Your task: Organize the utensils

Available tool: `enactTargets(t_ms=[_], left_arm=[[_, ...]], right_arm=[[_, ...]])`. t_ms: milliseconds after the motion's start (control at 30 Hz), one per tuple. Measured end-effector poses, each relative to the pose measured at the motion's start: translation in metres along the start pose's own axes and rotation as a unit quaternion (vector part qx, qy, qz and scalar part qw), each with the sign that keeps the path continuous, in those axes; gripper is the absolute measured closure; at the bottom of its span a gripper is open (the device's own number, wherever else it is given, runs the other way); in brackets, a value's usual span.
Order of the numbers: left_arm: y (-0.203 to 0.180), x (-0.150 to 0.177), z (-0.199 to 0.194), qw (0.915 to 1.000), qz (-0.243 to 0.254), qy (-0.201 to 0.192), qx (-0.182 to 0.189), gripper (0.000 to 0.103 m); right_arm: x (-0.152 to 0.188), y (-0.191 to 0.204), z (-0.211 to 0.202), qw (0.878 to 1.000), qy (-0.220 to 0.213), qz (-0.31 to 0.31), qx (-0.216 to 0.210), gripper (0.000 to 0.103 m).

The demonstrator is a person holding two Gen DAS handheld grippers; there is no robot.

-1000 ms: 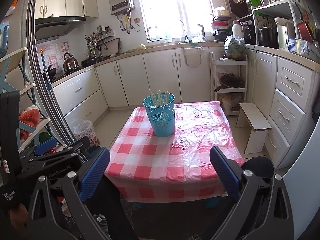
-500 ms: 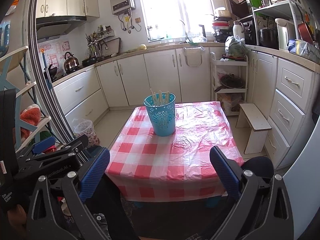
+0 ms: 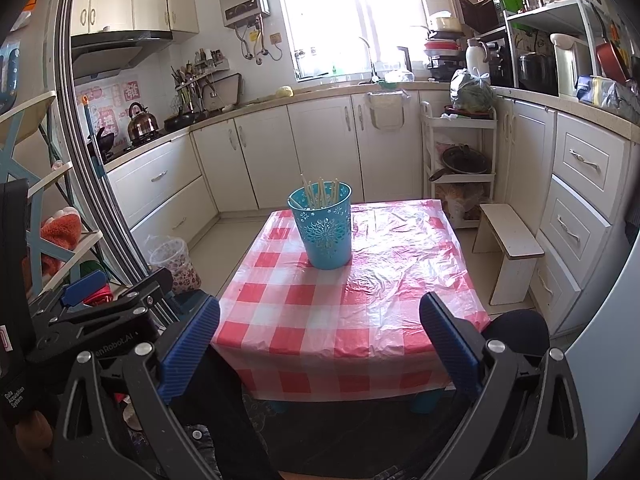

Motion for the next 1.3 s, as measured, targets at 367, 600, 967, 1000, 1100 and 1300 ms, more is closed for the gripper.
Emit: enactTargets(t_ms=[367, 600, 967, 1000, 1100, 1300], left_arm=[[0.0035, 0.0022, 0.0013, 1.0, -0.006, 0.002, -0.002, 0.008], [0.0039, 0.0027, 0.0023, 1.0, -0.008, 0.003, -0.001, 0.008], [0.0027, 0.0056, 0.0031, 1.0, -0.007, 0.005, 0.001, 0.008], [0.0026, 0.0056, 0.0031, 1.0, -0.007, 0.005, 0.001, 0.008], [0.0022, 0.0059, 0.0031, 1.0, -0.007, 0.006, 0.001, 0.008], [0.0024, 0.0062, 0.0031, 1.0, -0.007, 0.006, 0.001, 0.008]], right_arm=[[0.0008, 0.0023, -0.001, 1.0, 0.001, 0.0, 0.001, 0.007], [0.0009, 0.0022, -0.0006, 1.0, 0.001, 0.0, 0.001, 0.007], [0.0016, 0.0034, -0.0008, 1.0, 0.001, 0.0, 0.0, 0.007], [0.0016, 0.0037, -0.0008, 1.0, 0.002, 0.0, 0.0, 0.007], [0.0013, 0.0029, -0.0003, 1.0, 0.002, 0.0, 0.0, 0.007], [0.0018, 0.0037, -0.0007, 1.0, 0.003, 0.0, 0.001, 0.007]])
Point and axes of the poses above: each gripper's, at about its wrist camera, not at the fingertips, and z roughly the way its jaws point, y to its left, x to its underside, the point moved 7 cm from there along z, roughly the way its jaws point, and after that the axes turned 8 degrees about -y, right-handed, at the moved point
